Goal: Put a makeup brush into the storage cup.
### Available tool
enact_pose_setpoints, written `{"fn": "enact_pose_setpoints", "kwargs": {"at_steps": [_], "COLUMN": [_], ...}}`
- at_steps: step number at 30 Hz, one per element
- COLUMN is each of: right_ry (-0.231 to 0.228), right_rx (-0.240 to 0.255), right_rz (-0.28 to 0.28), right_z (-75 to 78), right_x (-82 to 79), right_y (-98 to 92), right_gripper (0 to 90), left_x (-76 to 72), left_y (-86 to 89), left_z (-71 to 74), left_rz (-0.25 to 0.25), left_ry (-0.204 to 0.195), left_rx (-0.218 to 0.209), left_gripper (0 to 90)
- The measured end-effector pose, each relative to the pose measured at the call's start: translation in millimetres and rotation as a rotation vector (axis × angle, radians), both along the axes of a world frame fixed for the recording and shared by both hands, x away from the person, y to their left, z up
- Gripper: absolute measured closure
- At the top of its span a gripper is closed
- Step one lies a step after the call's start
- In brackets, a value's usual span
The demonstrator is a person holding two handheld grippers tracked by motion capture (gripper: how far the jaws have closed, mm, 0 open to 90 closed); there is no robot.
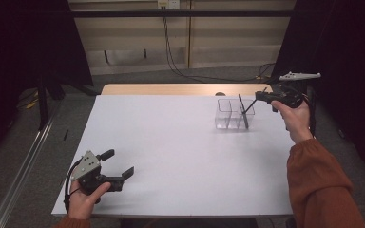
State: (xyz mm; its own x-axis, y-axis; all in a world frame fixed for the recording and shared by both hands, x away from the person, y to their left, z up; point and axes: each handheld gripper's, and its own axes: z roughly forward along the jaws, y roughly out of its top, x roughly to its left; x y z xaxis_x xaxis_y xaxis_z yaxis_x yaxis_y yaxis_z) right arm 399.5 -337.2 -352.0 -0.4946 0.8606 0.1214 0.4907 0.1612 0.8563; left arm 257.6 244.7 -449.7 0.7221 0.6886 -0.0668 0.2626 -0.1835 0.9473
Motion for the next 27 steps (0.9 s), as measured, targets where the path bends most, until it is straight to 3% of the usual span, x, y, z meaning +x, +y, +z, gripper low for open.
{"fn": "enact_pose_setpoints", "kwargs": {"at_steps": [5, 27], "right_ry": [0.012, 0.049], "right_rx": [-0.030, -0.036], "right_rz": [0.001, 0.001], "right_z": [-4.4, -31.6], "right_x": [2.2, 7.9], "right_y": [3.2, 8.6], "right_gripper": [85.3, 85.3], "left_x": [-0.4, 1.1], "left_y": [-0.6, 0.0], "left_z": [0.4, 0.0], "left_rz": [0.004, 0.007], "left_ry": [-0.008, -0.001], "left_rx": [0.012, 0.017], "left_gripper": [3.5, 3.4]}}
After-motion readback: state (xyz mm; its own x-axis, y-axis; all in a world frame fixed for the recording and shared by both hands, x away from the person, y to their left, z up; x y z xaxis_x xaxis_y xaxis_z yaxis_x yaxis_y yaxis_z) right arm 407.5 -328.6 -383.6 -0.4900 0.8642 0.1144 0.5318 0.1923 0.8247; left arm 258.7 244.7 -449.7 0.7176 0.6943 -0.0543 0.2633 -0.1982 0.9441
